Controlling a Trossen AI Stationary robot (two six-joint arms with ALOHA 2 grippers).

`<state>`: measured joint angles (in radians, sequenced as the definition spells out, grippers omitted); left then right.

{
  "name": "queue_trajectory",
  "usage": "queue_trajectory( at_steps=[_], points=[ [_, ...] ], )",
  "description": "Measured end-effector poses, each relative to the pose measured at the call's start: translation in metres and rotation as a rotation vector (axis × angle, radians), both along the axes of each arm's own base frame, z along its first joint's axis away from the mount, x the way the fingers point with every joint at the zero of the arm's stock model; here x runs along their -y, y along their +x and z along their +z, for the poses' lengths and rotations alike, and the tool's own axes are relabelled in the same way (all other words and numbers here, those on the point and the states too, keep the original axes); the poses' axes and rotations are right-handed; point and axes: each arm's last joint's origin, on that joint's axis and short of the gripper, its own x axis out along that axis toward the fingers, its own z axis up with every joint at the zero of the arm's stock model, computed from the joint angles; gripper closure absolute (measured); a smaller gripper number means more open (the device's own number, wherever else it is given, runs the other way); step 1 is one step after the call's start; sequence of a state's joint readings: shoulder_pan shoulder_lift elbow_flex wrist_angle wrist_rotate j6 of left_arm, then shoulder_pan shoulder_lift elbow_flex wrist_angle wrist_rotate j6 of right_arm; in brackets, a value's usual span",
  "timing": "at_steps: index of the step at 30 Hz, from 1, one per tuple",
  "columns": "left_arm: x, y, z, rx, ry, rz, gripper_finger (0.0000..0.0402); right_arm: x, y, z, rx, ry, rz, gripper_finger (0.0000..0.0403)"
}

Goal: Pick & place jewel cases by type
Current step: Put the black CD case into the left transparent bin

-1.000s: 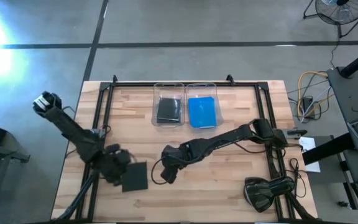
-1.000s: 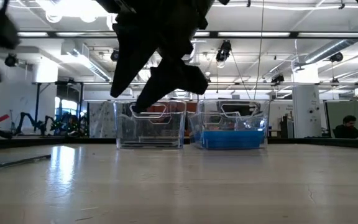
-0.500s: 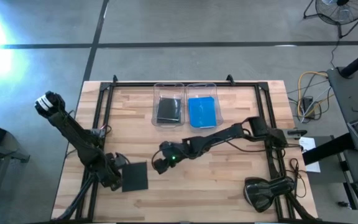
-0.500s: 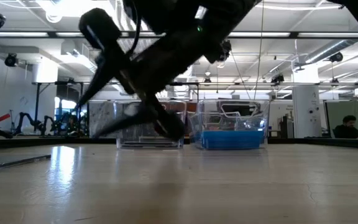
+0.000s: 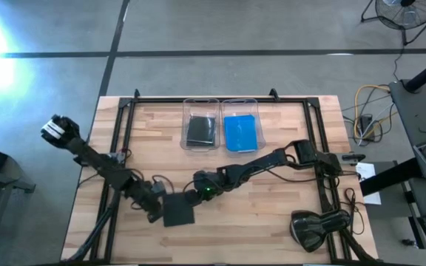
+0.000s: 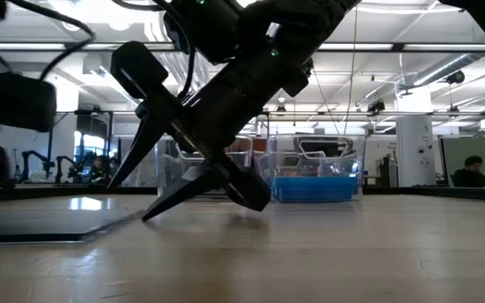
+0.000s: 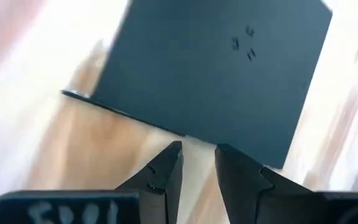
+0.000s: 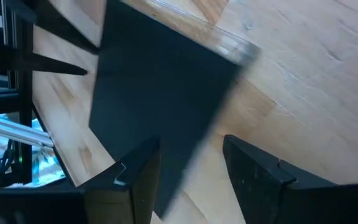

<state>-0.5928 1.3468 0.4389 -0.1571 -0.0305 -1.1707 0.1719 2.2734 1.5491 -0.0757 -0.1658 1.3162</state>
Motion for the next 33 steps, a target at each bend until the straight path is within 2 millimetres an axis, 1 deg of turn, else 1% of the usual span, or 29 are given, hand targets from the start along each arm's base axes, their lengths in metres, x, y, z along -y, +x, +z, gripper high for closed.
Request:
queue_trajectory(
  at_steps=[2,5,9,11,12,15,17,20,23,25,28,30,33],
  points=[
    [-0.005,0.008,-0.002,0.026,0.006,0.007,0.0319,0.000,0.000,0.000,-0.007,0.005,-0.006,0.0229],
    [-0.011,0.015,-0.005,0.018,0.000,-0.007,0.0319,0.000,-0.001,0.000,-0.026,0.026,-0.008,0.0229],
    [-0.011,0.018,-0.007,0.002,0.006,-0.072,0.0319,0.000,-0.002,0.005,-0.016,0.046,0.048,0.0229],
    [-0.008,0.015,-0.008,-0.006,0.016,-0.093,0.0319,0.000,-0.003,0.014,0.021,0.021,0.098,0.0229],
    [-0.007,0.013,-0.009,-0.010,0.024,-0.103,0.0319,0.000,-0.004,0.023,0.053,0.003,0.128,0.0229],
    [-0.003,0.006,-0.012,-0.011,0.053,-0.124,0.0319,-0.002,-0.003,0.063,0.233,-0.073,0.213,0.0229],
    [-0.002,0.005,-0.012,-0.001,0.073,-0.123,0.0319,-0.001,-0.002,0.081,0.309,-0.137,0.255,0.0229],
    [-0.002,0.007,-0.012,0.049,0.101,-0.114,0.0319,-0.001,0.003,0.092,0.383,-0.213,0.284,0.0229],
    [-0.004,0.015,-0.008,0.143,0.129,-0.071,0.0319,-0.002,0.009,0.092,0.395,-0.219,0.275,0.0229],
    [-0.005,0.019,-0.006,0.183,0.143,-0.043,0.0319,-0.002,0.011,0.086,0.370,-0.208,0.267,0.0229],
    [-0.006,0.019,-0.006,0.173,0.138,-0.030,0.0319,0.002,0.006,0.073,0.225,-0.194,0.253,0.0229],
    [-0.005,0.017,-0.003,0.163,0.112,-0.024,0.0319,0.004,-0.004,0.071,0.113,-0.205,0.264,0.0229],
    [-0.003,0.016,0.007,0.173,0.097,-0.021,0.0319,0.004,-0.021,0.069,-0.072,-0.193,0.258,0.0229]
  ],
)
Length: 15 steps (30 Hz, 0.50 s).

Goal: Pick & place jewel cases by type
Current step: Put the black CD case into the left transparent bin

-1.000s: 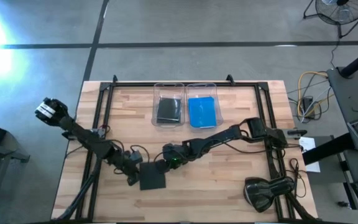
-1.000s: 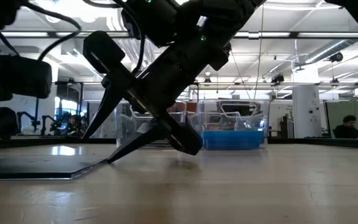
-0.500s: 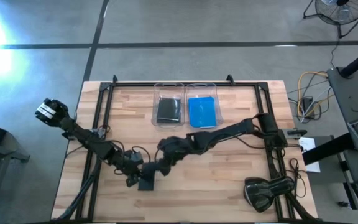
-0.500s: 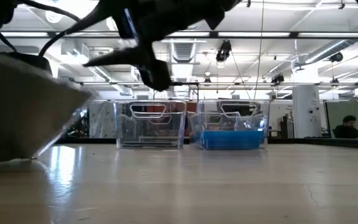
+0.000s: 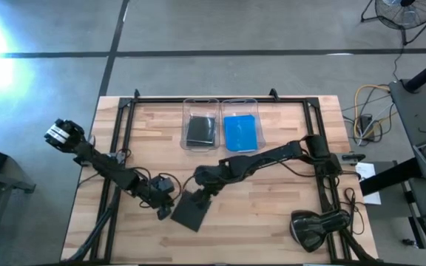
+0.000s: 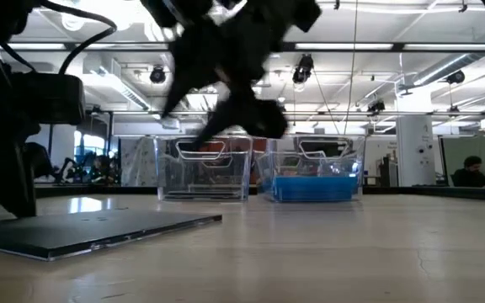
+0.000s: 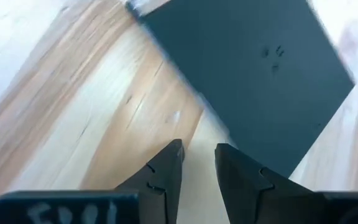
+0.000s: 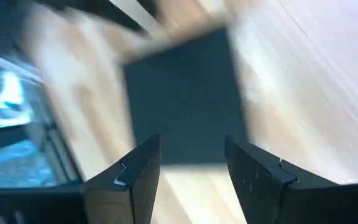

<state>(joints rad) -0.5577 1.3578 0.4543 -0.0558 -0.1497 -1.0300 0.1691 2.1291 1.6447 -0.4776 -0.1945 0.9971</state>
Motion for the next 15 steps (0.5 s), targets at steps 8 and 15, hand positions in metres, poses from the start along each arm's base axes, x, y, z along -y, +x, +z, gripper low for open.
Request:
queue_trajectory(
  at_steps=[8,15],
  points=[
    [0.002,0.003,0.012,0.028,0.039,-0.017,0.0319,-0.022,-0.016,-0.021,-0.195,0.090,-0.161,0.0229],
    [0.007,0.008,-0.003,-0.022,0.008,-0.054,0.0319,-0.036,-0.010,-0.035,-0.188,0.161,-0.223,0.0229]
  ],
)
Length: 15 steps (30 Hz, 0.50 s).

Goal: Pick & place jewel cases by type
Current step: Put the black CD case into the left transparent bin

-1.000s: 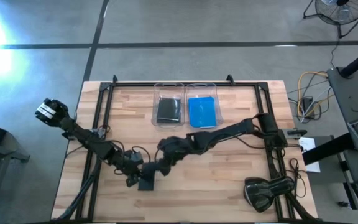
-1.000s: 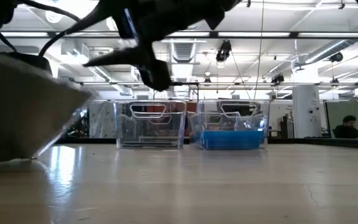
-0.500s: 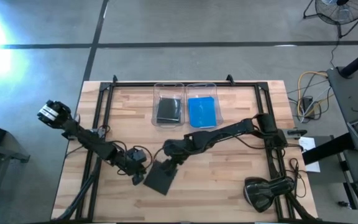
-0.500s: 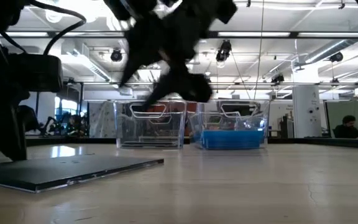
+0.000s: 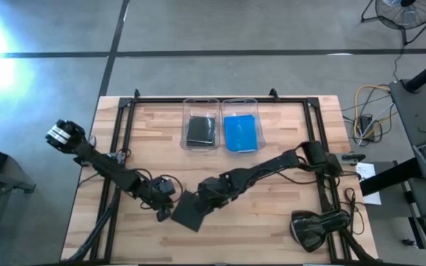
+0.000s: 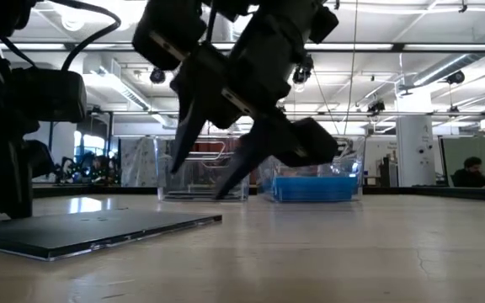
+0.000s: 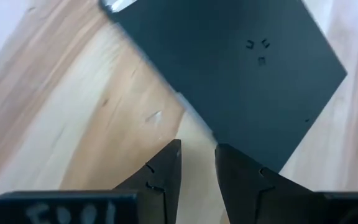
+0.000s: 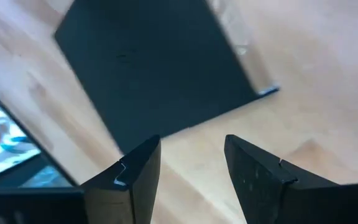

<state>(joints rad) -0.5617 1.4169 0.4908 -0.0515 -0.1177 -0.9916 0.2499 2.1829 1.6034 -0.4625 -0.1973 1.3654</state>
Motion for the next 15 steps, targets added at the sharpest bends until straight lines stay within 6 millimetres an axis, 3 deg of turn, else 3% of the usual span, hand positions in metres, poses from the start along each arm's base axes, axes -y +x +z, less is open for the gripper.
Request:
queue_trajectory(
  at_steps=[8,15],
  points=[
    [0.004,0.007,0.000,0.056,-0.027,-0.001,0.0319,-0.005,0.008,-0.029,-0.039,0.084,-0.029,0.0230],
    [0.004,0.007,-0.001,0.057,-0.013,-0.019,0.0319,0.001,0.015,-0.029,0.017,0.089,-0.050,0.0230]
  ],
)
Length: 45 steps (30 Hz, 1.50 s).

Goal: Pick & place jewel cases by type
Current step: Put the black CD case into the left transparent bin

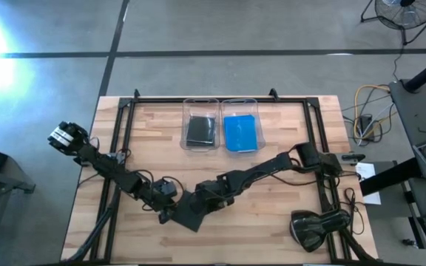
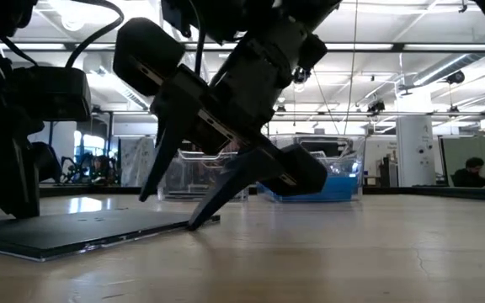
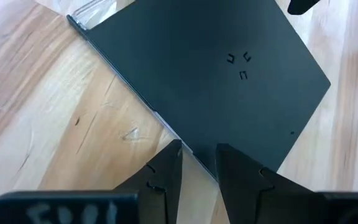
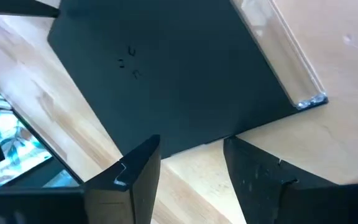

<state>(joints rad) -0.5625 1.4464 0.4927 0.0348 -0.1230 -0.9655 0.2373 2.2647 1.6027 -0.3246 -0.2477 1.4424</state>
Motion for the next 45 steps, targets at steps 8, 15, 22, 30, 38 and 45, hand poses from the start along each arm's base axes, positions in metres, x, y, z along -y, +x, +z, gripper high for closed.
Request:
queue_trajectory(
  at_steps=[8,15,22,30,38,45],
  points=[
    [0.000,-0.005,-0.004,-0.038,0.017,-0.034,0.0319,0.027,0.010,0.043,0.142,-0.199,0.055,0.0229],
    [0.002,0.001,0.001,0.053,0.027,-0.062,0.0319,0.030,0.040,0.098,0.494,-0.276,0.067,0.0229],
    [-0.001,0.003,0.000,0.066,0.071,-0.028,0.0319,0.030,0.040,0.089,0.390,-0.273,0.141,0.0230],
    [-0.005,0.000,0.005,0.071,0.114,0.080,0.0319,0.030,0.000,0.107,0.052,-0.464,0.242,0.0230],
    [-0.018,0.016,0.014,0.136,0.078,0.197,0.0319,0.036,-0.027,0.063,-0.200,-0.529,0.250,0.0230],
    [-0.015,0.027,0.010,0.141,0.058,0.182,0.0319,0.055,-0.041,0.050,-0.263,-0.573,0.194,0.0230]
  ],
)
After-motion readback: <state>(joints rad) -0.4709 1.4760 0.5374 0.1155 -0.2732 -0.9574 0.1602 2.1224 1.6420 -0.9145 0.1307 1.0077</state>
